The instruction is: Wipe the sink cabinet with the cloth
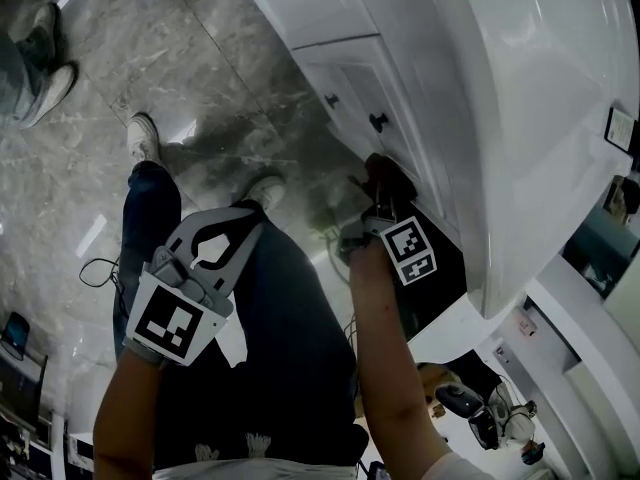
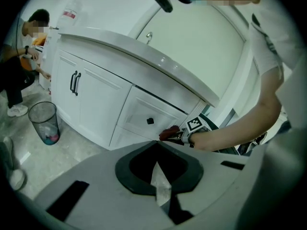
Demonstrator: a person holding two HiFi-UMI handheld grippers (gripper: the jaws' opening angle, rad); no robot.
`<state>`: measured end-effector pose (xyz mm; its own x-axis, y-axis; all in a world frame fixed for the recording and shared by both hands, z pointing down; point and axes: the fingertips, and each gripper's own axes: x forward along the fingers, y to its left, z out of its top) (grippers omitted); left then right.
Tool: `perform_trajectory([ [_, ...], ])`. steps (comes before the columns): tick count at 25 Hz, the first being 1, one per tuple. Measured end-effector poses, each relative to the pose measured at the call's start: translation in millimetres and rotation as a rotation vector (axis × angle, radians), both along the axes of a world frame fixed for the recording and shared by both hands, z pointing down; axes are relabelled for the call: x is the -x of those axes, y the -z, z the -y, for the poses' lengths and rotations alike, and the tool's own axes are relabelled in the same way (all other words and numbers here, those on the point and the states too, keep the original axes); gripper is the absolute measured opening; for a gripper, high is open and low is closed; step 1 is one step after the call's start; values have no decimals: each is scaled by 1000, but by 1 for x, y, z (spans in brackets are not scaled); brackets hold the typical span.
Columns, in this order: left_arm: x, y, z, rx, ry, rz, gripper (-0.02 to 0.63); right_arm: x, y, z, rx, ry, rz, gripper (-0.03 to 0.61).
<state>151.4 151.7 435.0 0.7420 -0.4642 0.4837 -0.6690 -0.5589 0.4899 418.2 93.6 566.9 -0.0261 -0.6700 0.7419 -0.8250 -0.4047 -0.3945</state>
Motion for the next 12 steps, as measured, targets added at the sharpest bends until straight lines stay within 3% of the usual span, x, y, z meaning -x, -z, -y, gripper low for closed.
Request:
perform_trajectory([
  [8,11,12,1,-31,-40,-20,11,4,53,2,-17,-75,-8,106],
  [12,26,17,2,-34,-30,-31,11,18,75,16,-41,-66,-18,106],
])
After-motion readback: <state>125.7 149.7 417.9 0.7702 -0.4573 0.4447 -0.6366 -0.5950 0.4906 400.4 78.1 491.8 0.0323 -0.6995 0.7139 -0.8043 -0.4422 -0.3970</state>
